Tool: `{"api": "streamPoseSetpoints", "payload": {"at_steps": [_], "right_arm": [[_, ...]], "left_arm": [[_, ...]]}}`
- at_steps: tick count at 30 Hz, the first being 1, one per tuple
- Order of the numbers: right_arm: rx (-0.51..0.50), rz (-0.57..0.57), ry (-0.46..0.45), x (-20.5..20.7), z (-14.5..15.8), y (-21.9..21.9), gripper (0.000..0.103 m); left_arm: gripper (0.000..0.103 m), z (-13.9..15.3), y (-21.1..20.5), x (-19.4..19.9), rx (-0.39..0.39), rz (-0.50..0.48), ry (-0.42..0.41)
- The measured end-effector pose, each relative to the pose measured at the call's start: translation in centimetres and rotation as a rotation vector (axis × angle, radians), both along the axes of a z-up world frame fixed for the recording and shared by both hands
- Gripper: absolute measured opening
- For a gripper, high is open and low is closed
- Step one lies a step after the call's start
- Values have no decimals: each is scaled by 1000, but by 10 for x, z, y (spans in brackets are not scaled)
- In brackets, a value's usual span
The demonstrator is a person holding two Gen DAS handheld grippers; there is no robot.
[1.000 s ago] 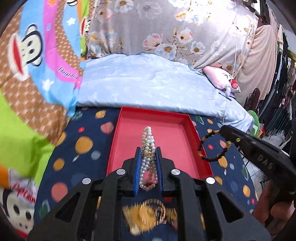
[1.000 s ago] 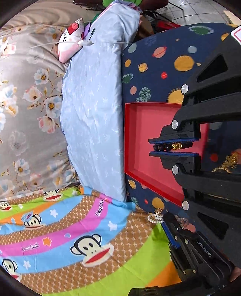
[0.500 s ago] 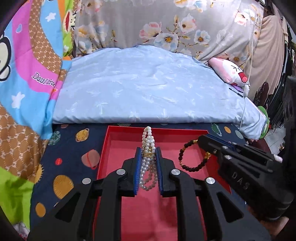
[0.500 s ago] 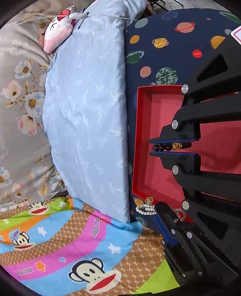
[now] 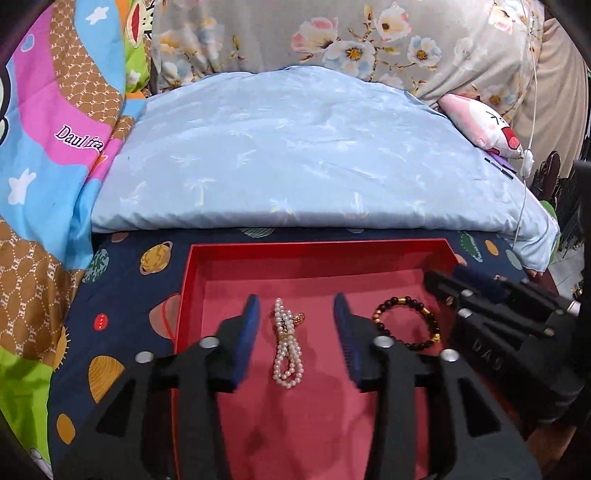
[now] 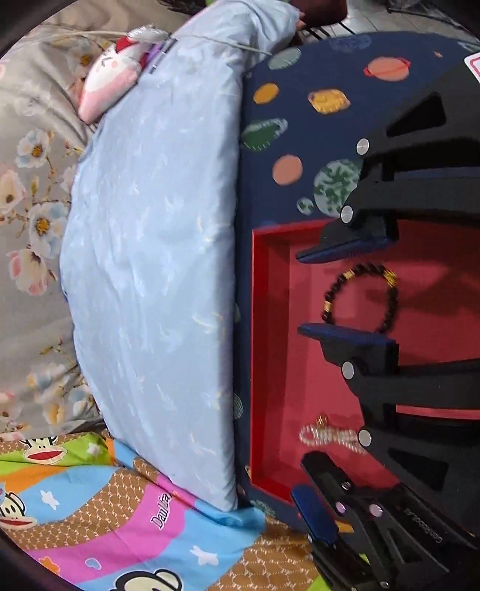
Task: Organize jewelry
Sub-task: 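Carry both bracelets into the red tray and open both grippers, then grasp the gold watch with the left gripper while the right gripper grasps a gold bangle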
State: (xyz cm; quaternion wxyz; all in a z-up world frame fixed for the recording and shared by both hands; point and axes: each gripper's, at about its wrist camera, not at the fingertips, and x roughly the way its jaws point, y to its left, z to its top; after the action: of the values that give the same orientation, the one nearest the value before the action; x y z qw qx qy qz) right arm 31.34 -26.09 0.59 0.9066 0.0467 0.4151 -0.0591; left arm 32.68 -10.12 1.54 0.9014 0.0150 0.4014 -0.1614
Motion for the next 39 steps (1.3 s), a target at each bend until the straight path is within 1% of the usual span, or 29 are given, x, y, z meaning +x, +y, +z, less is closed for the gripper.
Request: {"api": "streamPoseSetpoints", "payload": {"at_steps": [1, 3, 8, 12, 15, 16, 18, 20, 23, 25, 27, 28, 31, 33, 36, 37, 39], "right_arm": [[-16, -1, -2, 0, 0, -1, 36], [-9, -2, 0, 1, -1, -4, 36], [7, -17, -37, -6, 6, -5, 37], [52, -35, -70, -18, 14, -9, 38], [81, -41, -128, -48, 36, -10, 40], [85, -39, -144, -58, 42, -9, 44], [97, -32, -178, -89, 55, -6, 49], [105, -25, -194, -117, 60, -2, 50], [136, -19, -188, -168, 56, 5, 50], [164, -15, -168, -197, 48, 10, 50], [169, -8, -142, -221, 38, 19, 50], [167, -6, -124, -236, 31, 25, 50], [212, 8, -75, -266, 15, 33, 50], [222, 22, -56, -283, 9, 40, 50], [173, 34, -39, -298, 3, 51, 50], [170, 37, -36, -300, 2, 52, 50], [176, 40, -42, -305, 4, 54, 50]], "left_arm": [[42, -1, 0, -1, 11, 3, -5], [42, -3, 1, 0, 23, 9, -8], [42, -9, 6, 2, 17, 28, 11], [42, 1, 17, -2, 1, 51, 1], [42, 20, 32, -19, -19, 64, -28], [42, 27, 39, -29, -12, 78, -45], [47, 37, 52, -50, -17, 91, -61], [56, 43, 68, -75, -35, 106, -59], [57, 46, 84, -109, -58, 131, -58], [57, 42, 92, -136, -58, 138, -51], [57, 35, 98, -160, -43, 151, -48], [57, 31, 101, -171, -37, 154, -39], [57, 15, 107, -198, -33, 150, 3], [57, 5, 112, -215, -21, 150, 24], [57, -8, 114, -232, -1, 155, 43], [57, -12, 115, -235, -5, 156, 62], [57, -20, 117, -244, -43, 150, 100]]}}
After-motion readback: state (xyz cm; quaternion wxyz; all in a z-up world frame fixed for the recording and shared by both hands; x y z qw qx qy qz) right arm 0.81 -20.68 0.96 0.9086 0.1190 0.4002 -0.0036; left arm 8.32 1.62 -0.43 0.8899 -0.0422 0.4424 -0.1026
